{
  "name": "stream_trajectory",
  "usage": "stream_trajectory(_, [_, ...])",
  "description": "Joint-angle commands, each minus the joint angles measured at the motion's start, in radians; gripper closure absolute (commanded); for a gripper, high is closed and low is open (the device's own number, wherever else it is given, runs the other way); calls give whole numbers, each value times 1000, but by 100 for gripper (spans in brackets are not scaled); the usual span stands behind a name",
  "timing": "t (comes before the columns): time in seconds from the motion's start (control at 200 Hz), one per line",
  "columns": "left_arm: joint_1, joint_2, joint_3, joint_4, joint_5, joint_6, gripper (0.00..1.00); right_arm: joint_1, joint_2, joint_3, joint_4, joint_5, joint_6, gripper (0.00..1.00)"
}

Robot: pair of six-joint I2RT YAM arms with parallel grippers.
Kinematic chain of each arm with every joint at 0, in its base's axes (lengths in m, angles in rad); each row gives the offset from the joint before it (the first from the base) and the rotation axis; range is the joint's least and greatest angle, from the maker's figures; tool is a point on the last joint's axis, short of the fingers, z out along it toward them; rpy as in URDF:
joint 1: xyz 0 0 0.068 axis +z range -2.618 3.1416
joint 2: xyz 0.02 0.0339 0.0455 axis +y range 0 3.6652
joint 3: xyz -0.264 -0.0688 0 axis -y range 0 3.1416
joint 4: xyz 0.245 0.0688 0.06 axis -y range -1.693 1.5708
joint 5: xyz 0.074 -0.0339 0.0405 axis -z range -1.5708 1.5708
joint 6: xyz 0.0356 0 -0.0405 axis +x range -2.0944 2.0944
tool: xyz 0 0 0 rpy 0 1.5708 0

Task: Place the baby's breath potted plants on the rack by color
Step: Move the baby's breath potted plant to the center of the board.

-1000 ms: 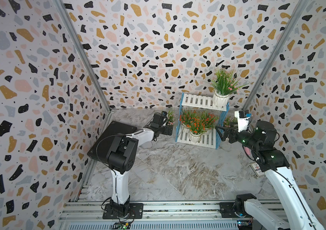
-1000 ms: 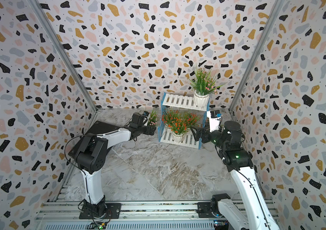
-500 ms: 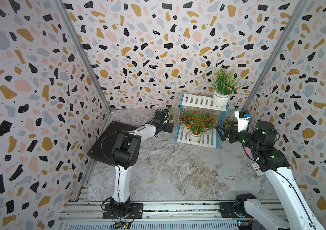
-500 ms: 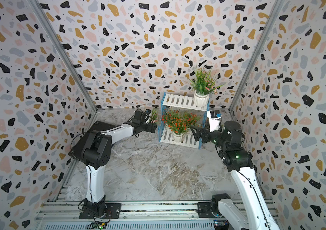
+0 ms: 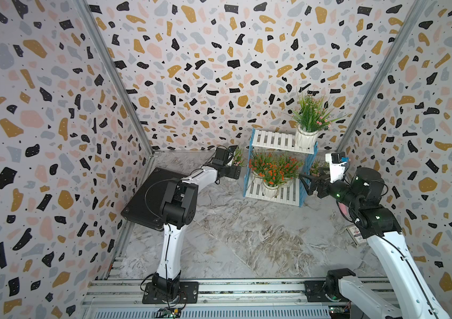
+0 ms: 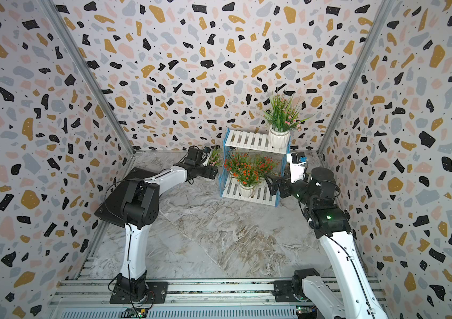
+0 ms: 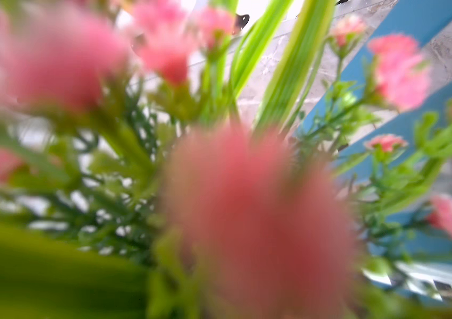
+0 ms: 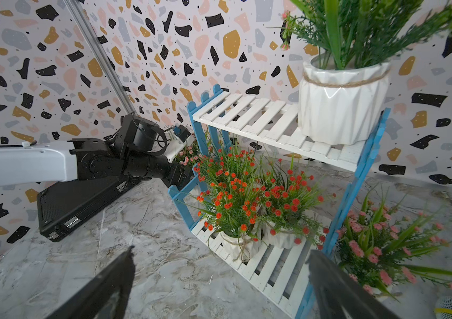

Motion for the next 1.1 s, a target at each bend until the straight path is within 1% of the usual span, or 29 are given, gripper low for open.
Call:
stream_trajectory(0.0, [7, 34, 57, -18, 61, 48, 1, 1, -2, -4, 25, -5, -10, 0])
stream_trajectory(0.025, [6, 38, 65, -47, 65, 54, 1, 1, -2, -4, 25, -8, -11, 0])
stream_trajectory(0.085, [7, 44, 73, -51, 86, 59, 0, 1, 0, -1, 24, -5, -14, 0])
stream_trajectory(0.235, [7, 55, 91, -80, 97, 69, 8, 1, 4, 3, 23, -4, -17, 0])
stream_trajectory(0.415, [7, 17, 45, -49, 96, 73, 18, 1, -1, -3, 28, -2, -17, 0])
stream_trajectory(0.511, [7, -14, 0, -31, 91, 70, 21, 1, -3, -4, 30, -1, -16, 0])
stream_trajectory(0.576, [7, -36, -32, 6, 89, 66, 26, 1, -6, -8, 33, -1, -14, 0])
stream_trajectory(0.686, [7, -74, -96, 33, 83, 61, 29, 1, -13, -13, 41, -2, -8, 0])
stream_trajectory(0.761, [7, -103, -141, 53, 79, 55, 33, 1, -16, -18, 47, -2, -2, 0])
stream_trajectory(0.991, [5, -242, -314, 97, 47, 1, 36, 1, -19, -27, 58, -9, 15, 0])
stream_trajectory(1.091, [4, -326, -411, 108, 30, -49, 36, 1, -19, -31, 55, -14, 24, 0])
